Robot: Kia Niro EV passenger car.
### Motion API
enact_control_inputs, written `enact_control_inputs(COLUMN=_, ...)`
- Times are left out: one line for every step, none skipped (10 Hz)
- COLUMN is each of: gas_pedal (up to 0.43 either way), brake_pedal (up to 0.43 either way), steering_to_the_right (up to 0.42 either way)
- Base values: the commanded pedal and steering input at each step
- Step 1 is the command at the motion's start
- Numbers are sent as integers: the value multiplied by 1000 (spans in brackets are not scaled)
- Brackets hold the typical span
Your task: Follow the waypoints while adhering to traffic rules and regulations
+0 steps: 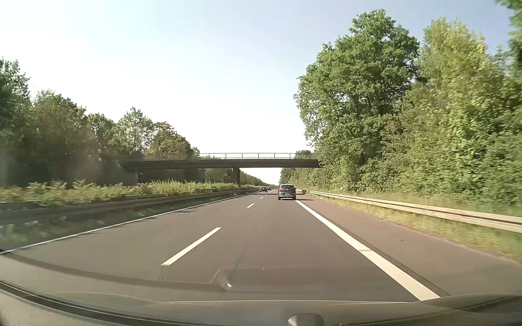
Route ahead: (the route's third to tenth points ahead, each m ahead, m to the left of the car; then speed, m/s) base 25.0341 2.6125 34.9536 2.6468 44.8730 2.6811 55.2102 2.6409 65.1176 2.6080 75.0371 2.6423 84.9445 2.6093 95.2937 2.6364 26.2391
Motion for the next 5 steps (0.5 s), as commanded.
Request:
enact_control_inputs(gas_pedal=228, brake_pedal=30, steering_to_the_right=0)
enact_control_inputs(gas_pedal=228, brake_pedal=30, steering_to_the_right=0)
enact_control_inputs(gas_pedal=228, brake_pedal=30, steering_to_the_right=0)
enact_control_inputs(gas_pedal=228, brake_pedal=30, steering_to_the_right=0)
enact_control_inputs(gas_pedal=228, brake_pedal=30, steering_to_the_right=0)
